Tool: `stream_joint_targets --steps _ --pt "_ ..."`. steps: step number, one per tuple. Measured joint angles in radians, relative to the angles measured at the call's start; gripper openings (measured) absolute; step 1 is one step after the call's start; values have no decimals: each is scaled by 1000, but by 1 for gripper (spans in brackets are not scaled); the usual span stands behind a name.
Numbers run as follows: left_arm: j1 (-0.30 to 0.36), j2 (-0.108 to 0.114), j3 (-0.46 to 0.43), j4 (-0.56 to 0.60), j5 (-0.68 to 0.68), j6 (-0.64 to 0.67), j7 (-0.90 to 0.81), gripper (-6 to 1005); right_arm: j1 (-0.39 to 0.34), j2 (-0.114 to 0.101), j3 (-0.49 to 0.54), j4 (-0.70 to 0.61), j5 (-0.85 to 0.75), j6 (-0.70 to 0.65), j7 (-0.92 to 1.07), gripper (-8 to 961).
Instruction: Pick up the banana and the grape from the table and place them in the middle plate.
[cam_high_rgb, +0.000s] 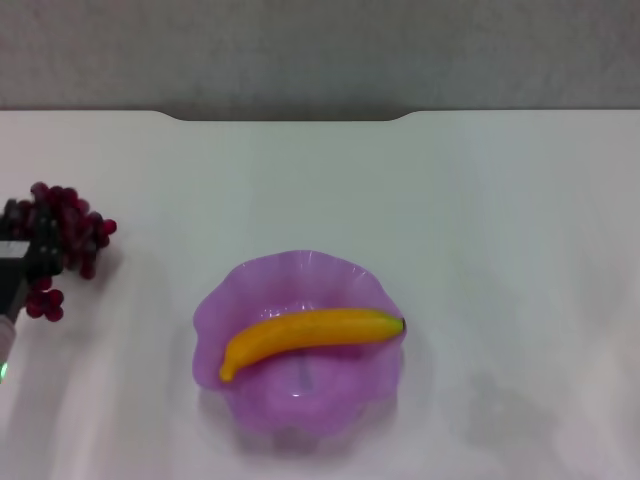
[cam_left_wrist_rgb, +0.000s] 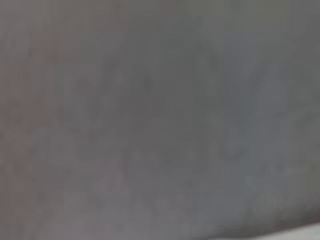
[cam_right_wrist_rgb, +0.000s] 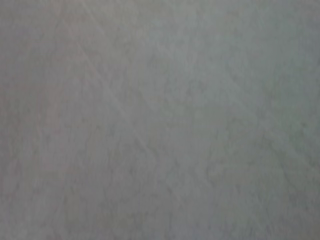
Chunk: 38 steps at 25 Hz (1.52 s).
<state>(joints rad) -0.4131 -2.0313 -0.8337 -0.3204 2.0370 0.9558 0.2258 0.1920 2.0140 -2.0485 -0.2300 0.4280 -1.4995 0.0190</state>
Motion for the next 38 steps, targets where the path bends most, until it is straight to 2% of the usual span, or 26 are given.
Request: stream_joint_targets --steps 3,4,5,6,8,9,12,16,19,22,26,33,38 --pt "31 0 0 -62 111 84 -3 321 5 0 -3 -1 0 20 1 0" --pt "31 0 0 -62 111 84 -3 320 5 0 -3 -1 0 20 1 0" --pt "48 3 -1 -107 193 125 -3 320 7 0 -5 0 0 21 1 0" --pt "48 3 -1 -107 193 125 -3 320 8 0 -7 1 0 21 1 0" --pt "66 11 -8 -185 307 146 -4 319 10 0 -13 1 0 21 2 0" --pt "66 11 -8 -185 307 146 -4 316 10 0 -14 1 0 22 2 0" --pt "89 29 -11 -284 406 149 -5 309 13 0 -17 -1 0 41 1 0" --pt "152 49 -11 -428 571 150 -16 307 26 0 -34 -4 0 77 1 0" --pt "195 48 -11 -487 699 150 -27 306 30 0 -37 -5 0 93 0 0" --pt "210 29 -6 -493 797 145 -31 302 32 0 -38 -5 0 97 0 0" --pt "190 1 4 -446 832 132 -41 299 32 0 -41 -6 -1 93 0 0" --pt "122 -6 20 -326 833 113 -162 295 33 0 -49 -6 -2 87 -1 0" --pt "89 -15 39 -218 827 113 -184 293 33 0 -49 -6 -2 87 -1 0"
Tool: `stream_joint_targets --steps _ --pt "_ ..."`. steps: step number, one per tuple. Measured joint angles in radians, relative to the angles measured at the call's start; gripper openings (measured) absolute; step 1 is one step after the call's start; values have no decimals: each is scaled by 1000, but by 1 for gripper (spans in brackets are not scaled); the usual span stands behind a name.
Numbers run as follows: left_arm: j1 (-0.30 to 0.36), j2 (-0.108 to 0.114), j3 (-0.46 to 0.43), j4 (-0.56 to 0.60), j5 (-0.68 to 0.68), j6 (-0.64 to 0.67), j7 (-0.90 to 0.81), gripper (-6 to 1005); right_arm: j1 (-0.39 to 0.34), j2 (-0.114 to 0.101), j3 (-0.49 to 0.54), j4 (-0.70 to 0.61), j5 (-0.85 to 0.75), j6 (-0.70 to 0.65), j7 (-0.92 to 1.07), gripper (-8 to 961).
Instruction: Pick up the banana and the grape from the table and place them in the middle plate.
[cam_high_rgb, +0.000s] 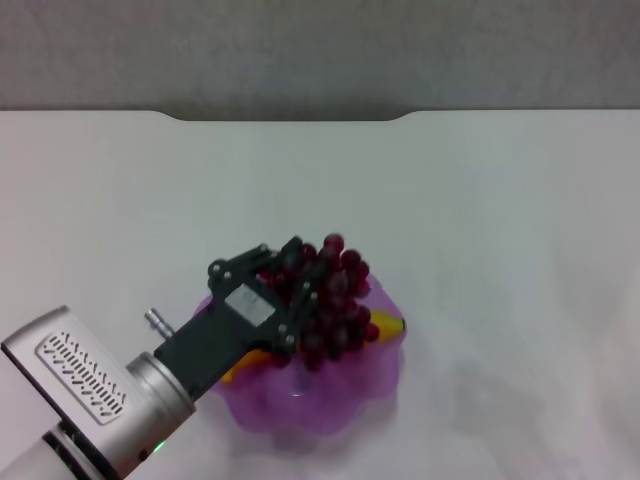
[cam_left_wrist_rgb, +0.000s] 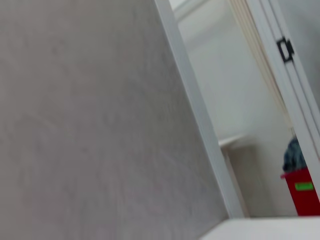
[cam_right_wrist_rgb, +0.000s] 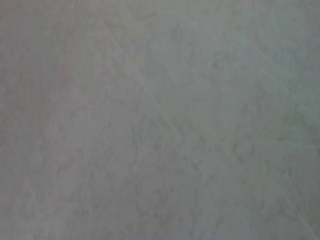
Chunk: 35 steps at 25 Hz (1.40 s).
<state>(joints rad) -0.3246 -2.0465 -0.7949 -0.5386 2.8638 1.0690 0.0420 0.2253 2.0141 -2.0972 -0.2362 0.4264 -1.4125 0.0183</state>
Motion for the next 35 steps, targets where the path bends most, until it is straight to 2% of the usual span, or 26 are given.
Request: stream_joint_targets --steps 4,12,16,21,30,35 --pt "-4 -1 11 52 -6 0 -24 292 0 0 0 0 0 4 0 0" --pt "-9 -3 4 49 -13 -63 -21 291 0 0 0 0 0 8 0 0" --pt "-27 -5 14 49 -75 -121 -22 291 1 0 0 0 0 9 1 0" --pt "-33 -7 16 38 -116 -157 -23 511 2 0 0 0 6 9 4 0" --pt "-20 -2 5 14 -121 -142 -16 753 2 0 0 0 7 9 5 0" --pt "-9 1 -68 12 -122 -66 -9 874 3 0 0 1 2 9 6 0"
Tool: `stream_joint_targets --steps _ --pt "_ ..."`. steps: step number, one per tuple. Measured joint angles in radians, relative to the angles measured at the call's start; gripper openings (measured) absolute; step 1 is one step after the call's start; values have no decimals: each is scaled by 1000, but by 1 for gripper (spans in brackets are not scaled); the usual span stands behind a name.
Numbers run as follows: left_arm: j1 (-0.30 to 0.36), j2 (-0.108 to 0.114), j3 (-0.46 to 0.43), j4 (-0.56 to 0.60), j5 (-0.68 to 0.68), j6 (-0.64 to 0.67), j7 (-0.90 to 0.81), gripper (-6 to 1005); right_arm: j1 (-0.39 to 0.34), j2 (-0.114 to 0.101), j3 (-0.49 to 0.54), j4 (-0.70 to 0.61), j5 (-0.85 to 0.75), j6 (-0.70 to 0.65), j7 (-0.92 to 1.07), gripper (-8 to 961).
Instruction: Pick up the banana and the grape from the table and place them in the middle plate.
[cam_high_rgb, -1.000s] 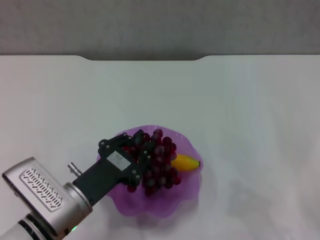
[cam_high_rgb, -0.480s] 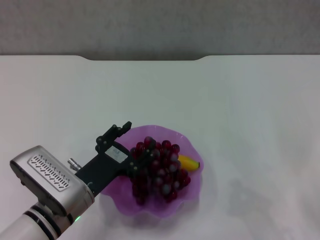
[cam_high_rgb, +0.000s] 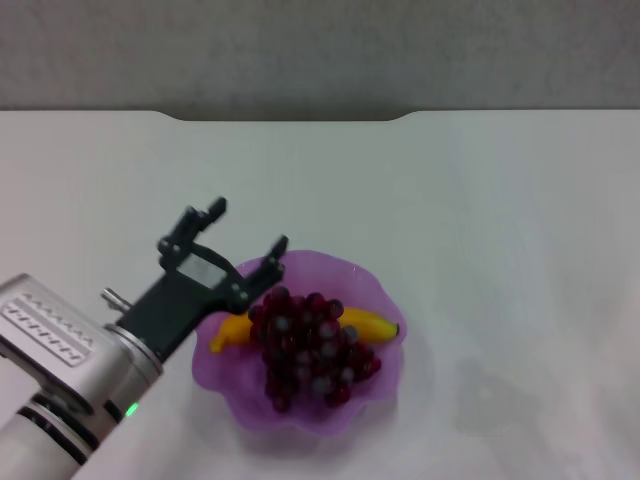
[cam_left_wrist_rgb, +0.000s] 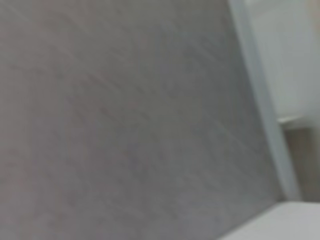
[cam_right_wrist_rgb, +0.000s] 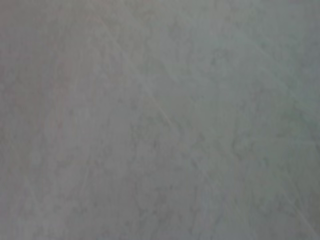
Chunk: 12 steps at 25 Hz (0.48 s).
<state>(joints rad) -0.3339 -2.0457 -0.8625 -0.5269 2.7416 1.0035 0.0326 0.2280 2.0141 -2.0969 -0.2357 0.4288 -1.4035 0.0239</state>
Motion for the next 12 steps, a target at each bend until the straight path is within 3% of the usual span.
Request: stream_joint_targets --steps 11,12 --pt "22 2 -184 3 -2 102 11 806 4 0 0 0 -1 2 1 0" --pt "26 2 -197 3 -2 102 12 762 4 0 0 0 -1 3 1 0"
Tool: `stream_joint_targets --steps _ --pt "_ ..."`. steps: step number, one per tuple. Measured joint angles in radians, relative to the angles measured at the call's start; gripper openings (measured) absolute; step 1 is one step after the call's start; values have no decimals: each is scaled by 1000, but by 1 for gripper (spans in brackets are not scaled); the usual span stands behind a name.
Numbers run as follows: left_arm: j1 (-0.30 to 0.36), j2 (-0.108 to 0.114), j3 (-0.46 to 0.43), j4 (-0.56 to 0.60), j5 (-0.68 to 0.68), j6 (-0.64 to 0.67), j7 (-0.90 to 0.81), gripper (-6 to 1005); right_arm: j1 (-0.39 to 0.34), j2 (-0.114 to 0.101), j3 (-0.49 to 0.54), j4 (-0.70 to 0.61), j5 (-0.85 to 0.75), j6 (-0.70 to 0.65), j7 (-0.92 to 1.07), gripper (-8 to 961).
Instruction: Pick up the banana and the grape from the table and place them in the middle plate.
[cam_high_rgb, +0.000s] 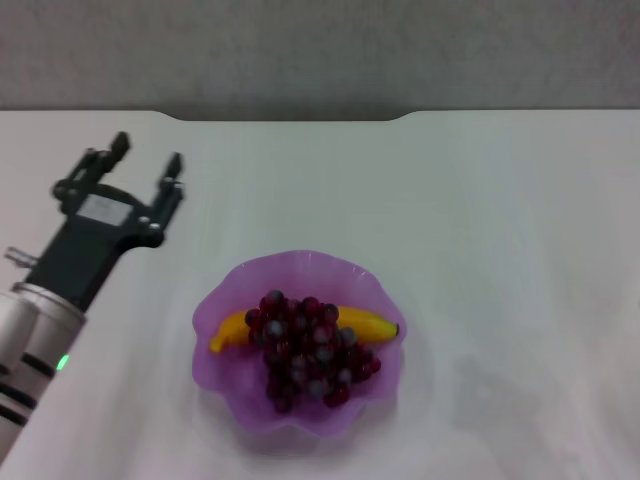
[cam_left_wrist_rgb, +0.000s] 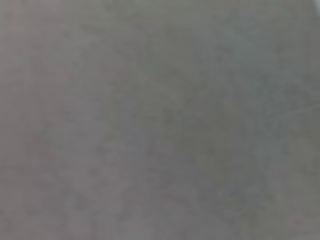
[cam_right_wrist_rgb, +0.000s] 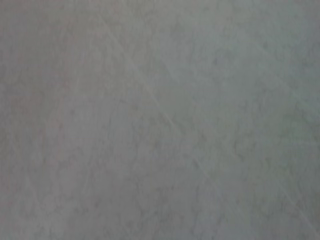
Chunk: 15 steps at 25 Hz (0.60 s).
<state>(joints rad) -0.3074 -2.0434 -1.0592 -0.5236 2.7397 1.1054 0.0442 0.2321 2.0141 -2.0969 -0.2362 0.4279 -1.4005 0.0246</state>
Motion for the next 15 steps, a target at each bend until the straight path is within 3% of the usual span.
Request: stream_joint_targets --steps 4,7,15 --pt "32 1 -63 5 -23 1 3 585 1 0 0 0 2 15 0 0" --pt "38 2 -88 35 -90 2 8 380 7 0 0 0 5 34 0 0" --pt "3 2 -98 186 -289 13 0 203 15 0 5 0 9 64 -2 0"
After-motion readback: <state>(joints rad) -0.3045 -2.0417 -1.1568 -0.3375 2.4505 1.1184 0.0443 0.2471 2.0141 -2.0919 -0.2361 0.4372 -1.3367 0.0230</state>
